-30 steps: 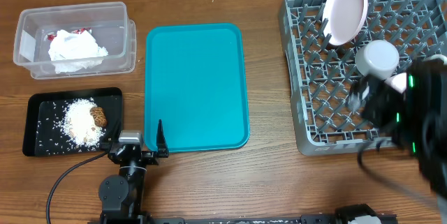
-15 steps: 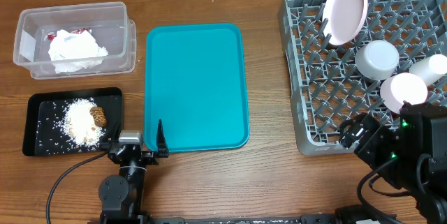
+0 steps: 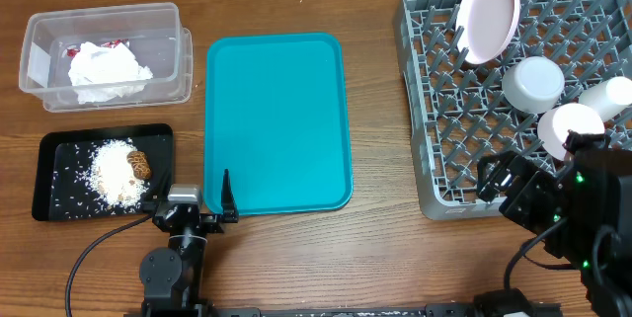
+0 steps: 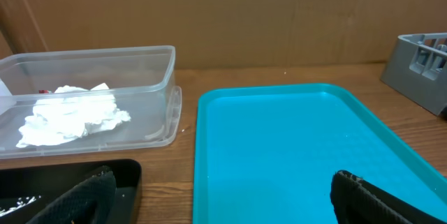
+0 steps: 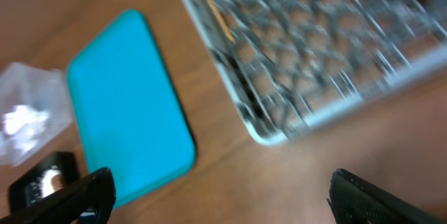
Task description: Sort waste into correct bins and load items into the dishwasher
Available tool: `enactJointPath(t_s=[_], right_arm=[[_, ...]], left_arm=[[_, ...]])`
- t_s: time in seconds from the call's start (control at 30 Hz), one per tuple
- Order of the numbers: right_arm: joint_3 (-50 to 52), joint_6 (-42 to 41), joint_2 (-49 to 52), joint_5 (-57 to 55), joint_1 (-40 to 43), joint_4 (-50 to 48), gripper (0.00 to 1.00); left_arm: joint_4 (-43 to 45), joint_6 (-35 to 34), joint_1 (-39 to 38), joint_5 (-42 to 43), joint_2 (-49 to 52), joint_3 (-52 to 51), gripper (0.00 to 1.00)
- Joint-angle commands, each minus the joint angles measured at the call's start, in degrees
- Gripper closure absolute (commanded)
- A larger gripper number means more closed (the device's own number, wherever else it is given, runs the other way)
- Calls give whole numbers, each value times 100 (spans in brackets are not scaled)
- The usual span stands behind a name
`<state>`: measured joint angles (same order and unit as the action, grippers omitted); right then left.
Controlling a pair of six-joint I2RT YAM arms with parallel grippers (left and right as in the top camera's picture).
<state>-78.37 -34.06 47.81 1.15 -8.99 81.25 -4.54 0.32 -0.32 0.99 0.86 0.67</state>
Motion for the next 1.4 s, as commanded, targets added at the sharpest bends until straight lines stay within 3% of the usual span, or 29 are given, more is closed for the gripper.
enactJointPath(t_s=[0.0,0.2,0.63,0.8,1.37], right_arm=[[402,835,-490,363,-33,-549,0],[1952,1661,-1574,647,-31,-2013,0],[6039,1716,-3397,669,94,-6561,0],[7130,1718,-3816,667,131,-7930,0],[7792,1823,-4769,654,981,-8271,0]], left_arm=[[15,-33,42,-52,-61,-39,0],[15,-33,39,-52,-61,-39,0],[15,-33,39,-52,-61,-39,1],[15,-33,42,-52,-61,-39,0],[15,-33,42,-52,-61,-39,0]])
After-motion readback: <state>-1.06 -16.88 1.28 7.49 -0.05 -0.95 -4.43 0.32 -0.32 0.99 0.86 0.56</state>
